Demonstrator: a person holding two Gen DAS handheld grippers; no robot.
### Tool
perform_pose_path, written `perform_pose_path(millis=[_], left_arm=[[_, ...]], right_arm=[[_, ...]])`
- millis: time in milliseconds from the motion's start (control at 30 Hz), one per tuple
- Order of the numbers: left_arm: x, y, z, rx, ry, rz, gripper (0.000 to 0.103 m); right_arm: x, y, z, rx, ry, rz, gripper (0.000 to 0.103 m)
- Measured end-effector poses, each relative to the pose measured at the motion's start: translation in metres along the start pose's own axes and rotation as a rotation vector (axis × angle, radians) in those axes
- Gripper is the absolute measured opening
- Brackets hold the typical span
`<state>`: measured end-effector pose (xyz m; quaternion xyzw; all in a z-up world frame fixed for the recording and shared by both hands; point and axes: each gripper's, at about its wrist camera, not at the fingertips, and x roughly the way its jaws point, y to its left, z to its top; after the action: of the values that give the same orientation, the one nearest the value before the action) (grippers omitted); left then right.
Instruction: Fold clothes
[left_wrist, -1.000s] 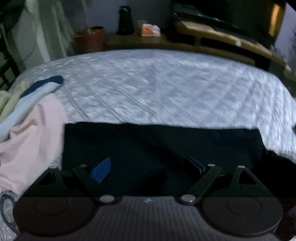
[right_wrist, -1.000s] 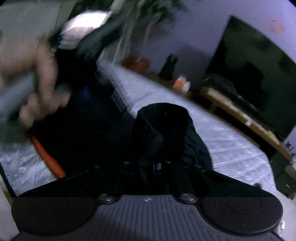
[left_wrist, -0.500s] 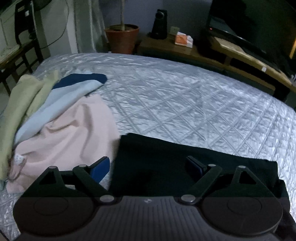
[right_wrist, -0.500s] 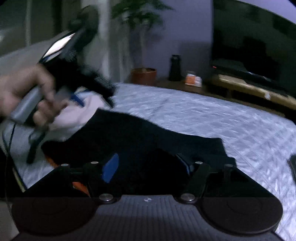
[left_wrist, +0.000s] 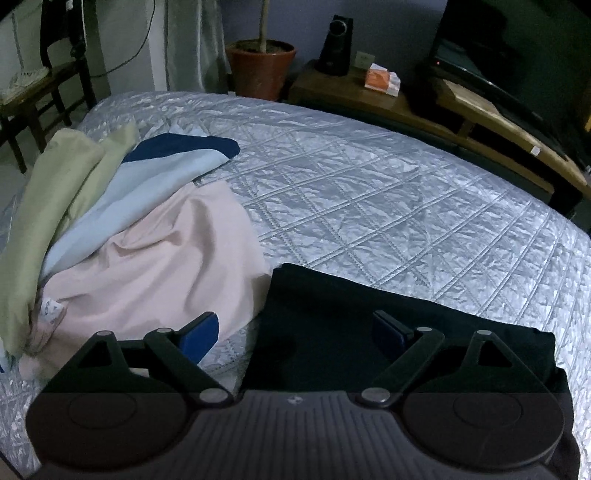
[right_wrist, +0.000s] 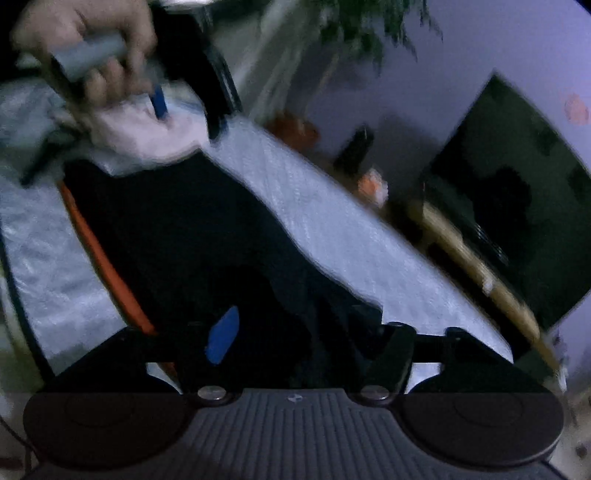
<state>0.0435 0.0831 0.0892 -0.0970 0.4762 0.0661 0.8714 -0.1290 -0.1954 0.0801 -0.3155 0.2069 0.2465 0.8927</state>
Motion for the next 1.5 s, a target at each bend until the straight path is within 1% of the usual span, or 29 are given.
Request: perform_pose_path(millis=[67, 100, 133, 167, 200, 300, 333, 367, 400, 433, 500, 533, 567, 633, 700, 767, 800, 867, 933, 967, 1067, 1133, 1200, 1267, 1333, 1367, 1400, 1433, 1500], left_arm=[[-0.001, -0.001, 0.0, 0.003, -0.005, -0.004, 0.087], [-0.002, -0.002, 0.0, 0.006, -0.005, -0.005, 0.087], [-0.002, -0.002, -0.001, 0.008, -0.005, -0.005, 0.087], [-0.002, -0.003, -0.002, 0.01, -0.005, -0.006, 0.087], [-0.003, -0.004, -0.002, 0.013, -0.005, -0.006, 0.087], [-0.002, -0.003, -0.002, 0.01, -0.002, -0.004, 0.087], [-0.002, -0.002, -0.001, 0.003, 0.0, -0.004, 0.087], [-0.001, 0.0, -0.001, -0.003, 0.0, -0.004, 0.087], [-0.001, 0.001, 0.0, -0.008, 0.001, -0.005, 0.087], [-0.001, 0.001, 0.001, -0.01, 0.001, -0.007, 0.087], [-0.001, 0.0, 0.001, -0.012, 0.003, -0.01, 0.087], [-0.001, -0.001, 0.001, -0.01, 0.003, -0.014, 0.087], [-0.001, -0.002, 0.0, -0.006, 0.003, -0.015, 0.088], [0.0, -0.004, -0.001, -0.003, 0.006, -0.017, 0.088], [0.0, -0.005, -0.002, -0.001, 0.008, -0.018, 0.088], [0.0, -0.005, -0.002, -0.001, 0.007, -0.017, 0.088], [0.0, -0.006, -0.001, -0.001, 0.008, -0.017, 0.088], [0.0, -0.006, -0.002, 0.0, 0.008, -0.018, 0.088], [0.001, -0.007, -0.002, 0.003, 0.008, -0.018, 0.089], [0.001, -0.008, -0.002, 0.004, 0.009, -0.019, 0.088], [0.001, -0.01, -0.003, 0.007, 0.009, -0.02, 0.088], [0.001, -0.012, -0.003, 0.008, 0.01, -0.02, 0.088], [0.002, -0.014, -0.003, 0.008, 0.011, -0.021, 0.088], [0.002, -0.016, -0.003, 0.009, 0.012, -0.023, 0.088], [0.002, -0.018, -0.004, 0.014, 0.011, -0.025, 0.088], [0.002, -0.019, -0.004, 0.016, 0.013, -0.025, 0.088], [0.003, -0.019, -0.005, 0.019, 0.014, -0.026, 0.088], [0.003, -0.019, -0.005, 0.019, 0.015, -0.025, 0.088], [0.004, -0.019, -0.005, 0.018, 0.016, -0.023, 0.088]], right_arm=[[-0.01, 0.003, -0.003, -0.03, -0.064, -0.011, 0.077], [-0.004, 0.002, -0.006, -0.036, -0.021, -0.016, 0.077], [0.003, 0.002, -0.01, -0.043, 0.022, -0.022, 0.071], [0.009, 0.002, -0.013, -0.049, 0.066, -0.028, 0.059], [0.015, 0.002, -0.017, -0.056, 0.108, -0.033, 0.056], [0.025, 0.007, -0.024, -0.088, 0.165, -0.005, 0.057], [0.022, 0.01, -0.023, -0.11, 0.15, -0.007, 0.063], [0.017, 0.013, -0.022, -0.134, 0.124, -0.003, 0.073], [0.013, 0.015, -0.021, -0.157, 0.098, 0.0, 0.077], [0.008, 0.015, -0.02, -0.178, 0.085, 0.017, 0.079], [0.006, 0.012, -0.02, -0.204, 0.103, 0.061, 0.078], [0.008, 0.01, -0.018, -0.226, 0.125, 0.061, 0.077], [0.012, 0.007, -0.019, -0.235, 0.154, 0.063, 0.071], [0.024, 0.003, -0.018, -0.244, 0.237, 0.081, 0.068], [0.027, 0.007, -0.022, -0.284, 0.262, 0.087, 0.063], [0.028, 0.008, -0.02, -0.256, 0.259, 0.096, 0.04], [0.028, 0.008, -0.019, -0.239, 0.257, 0.101, 0.035], [0.025, -0.004, -0.012, -0.106, 0.225, 0.109, 0.029], [0.022, -0.017, -0.004, 0.021, 0.182, 0.097, 0.027], [0.023, -0.023, 0.0, 0.063, 0.166, 0.09, 0.027], [0.027, -0.039, 0.014, 0.159, 0.122, 0.065, 0.026], [0.028, -0.044, 0.022, 0.183, 0.096, 0.052, 0.026], [0.035, -0.041, 0.029, 0.198, 0.105, 0.053, 0.026], [0.044, -0.03, 0.027, 0.201, 0.12, 0.063, 0.026], [0.057, -0.021, 0.017, 0.269, 0.142, 0.105, 0.027], [0.069, -0.015, 0.01, 0.3, 0.179, 0.148, 0.032], [0.08, -0.006, 0.002, 0.305, 0.233, 0.186, 0.034], [0.079, -0.006, 0.003, 0.314, 0.232, 0.182, 0.037], [0.076, -0.005, 0.004, 0.333, 0.228, 0.173, 0.039]])
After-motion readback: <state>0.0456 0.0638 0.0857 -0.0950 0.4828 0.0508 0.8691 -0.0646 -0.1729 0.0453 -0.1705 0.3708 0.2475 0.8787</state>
